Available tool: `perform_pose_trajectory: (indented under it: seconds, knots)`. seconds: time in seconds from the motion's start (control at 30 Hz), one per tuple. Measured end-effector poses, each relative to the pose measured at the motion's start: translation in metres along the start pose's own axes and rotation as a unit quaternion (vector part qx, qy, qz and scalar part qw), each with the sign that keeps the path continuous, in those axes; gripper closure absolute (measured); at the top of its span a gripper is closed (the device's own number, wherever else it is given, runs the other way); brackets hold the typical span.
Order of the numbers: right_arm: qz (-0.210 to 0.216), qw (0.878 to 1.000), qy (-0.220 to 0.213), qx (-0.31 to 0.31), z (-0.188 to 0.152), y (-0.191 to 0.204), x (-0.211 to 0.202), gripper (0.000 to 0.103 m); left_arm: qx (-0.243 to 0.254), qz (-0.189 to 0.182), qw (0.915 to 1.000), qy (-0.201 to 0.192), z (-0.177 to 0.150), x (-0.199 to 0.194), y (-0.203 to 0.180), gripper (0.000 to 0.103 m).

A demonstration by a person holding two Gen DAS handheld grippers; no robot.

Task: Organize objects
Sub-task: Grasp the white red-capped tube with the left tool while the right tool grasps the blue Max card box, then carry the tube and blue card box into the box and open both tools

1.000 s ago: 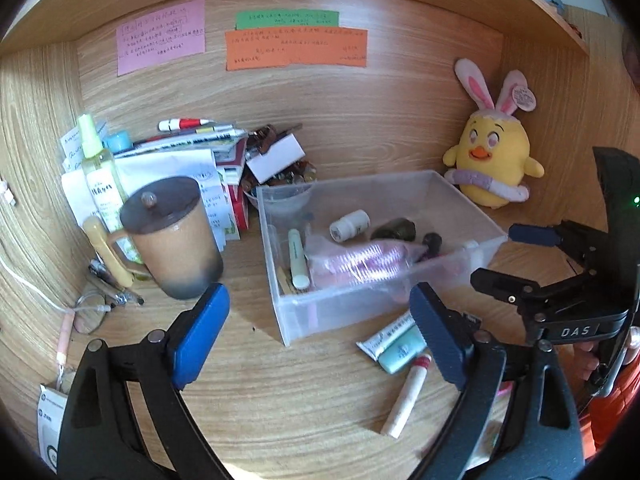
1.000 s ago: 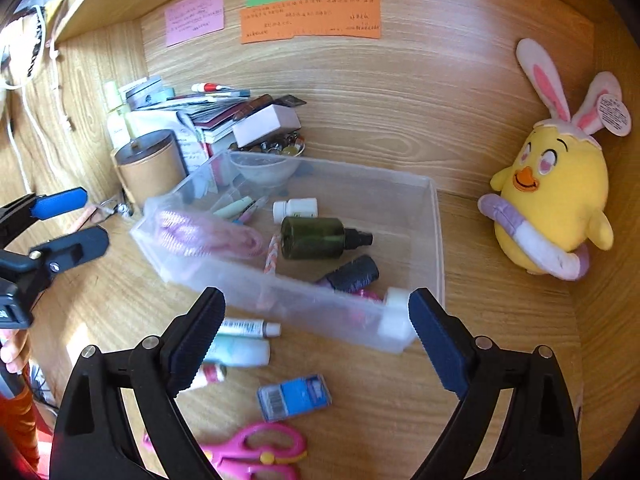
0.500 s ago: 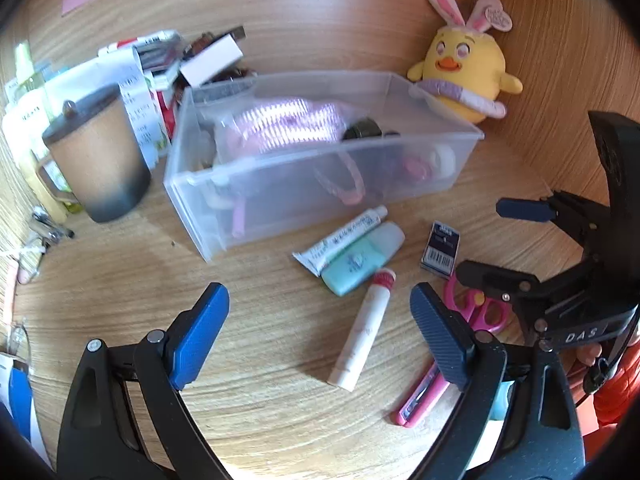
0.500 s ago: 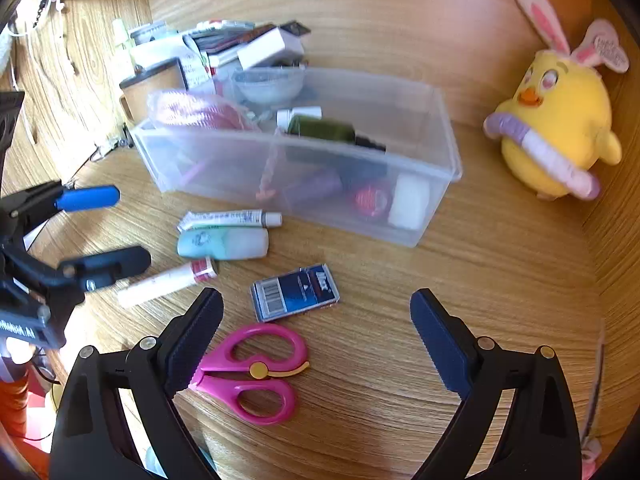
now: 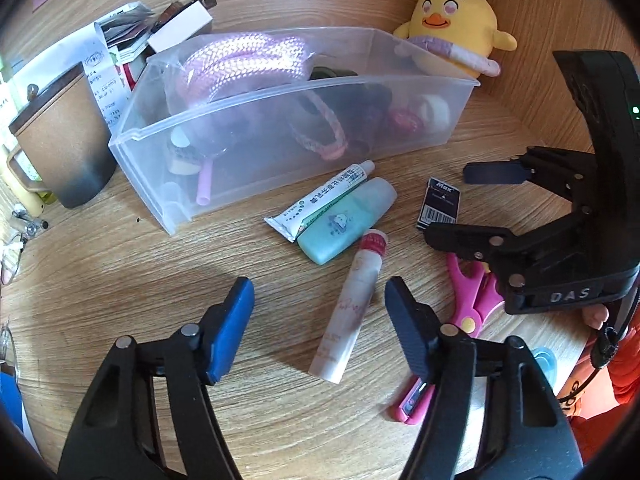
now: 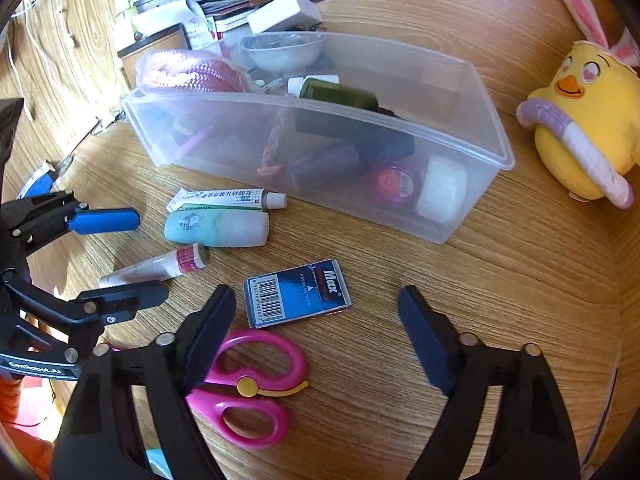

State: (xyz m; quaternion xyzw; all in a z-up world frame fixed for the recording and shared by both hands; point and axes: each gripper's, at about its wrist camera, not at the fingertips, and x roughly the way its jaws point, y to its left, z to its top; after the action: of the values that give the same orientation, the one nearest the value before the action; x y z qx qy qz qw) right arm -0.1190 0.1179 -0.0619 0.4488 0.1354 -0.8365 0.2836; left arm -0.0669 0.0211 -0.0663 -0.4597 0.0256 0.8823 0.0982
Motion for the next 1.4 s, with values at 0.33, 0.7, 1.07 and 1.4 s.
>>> perform_pose_trajectory:
  seconds: [0.33, 0.7, 1.07, 1.4]
  knots:
    - [-0.005, 1.0, -0.007, -0.014, 0.0, 0.003, -0.001, 0.058, 0.018, -0.013, 0.9997, -0.005, -0.001, 0.0, -0.007, 0.081]
    - [-0.005, 0.999, -0.048, 0.014, 0.002, -0.011, -0.027, 0.058, 0.002, -0.022, 0.9993, -0.03, 0.001, -0.022, -0.004, 0.089]
    - [-0.008, 0.994, -0.103, 0.03, 0.017, -0.019, -0.06, 0.058, -0.008, -0.023, 0.9946, -0.101, 0.021, -0.065, -0.001, 0.089]
    - [-0.008, 0.988, -0.148, 0.045, 0.038, -0.028, -0.08, 0.058, -0.013, -0.028, 0.9898, -0.139, 0.067, -0.077, 0.003, 0.089]
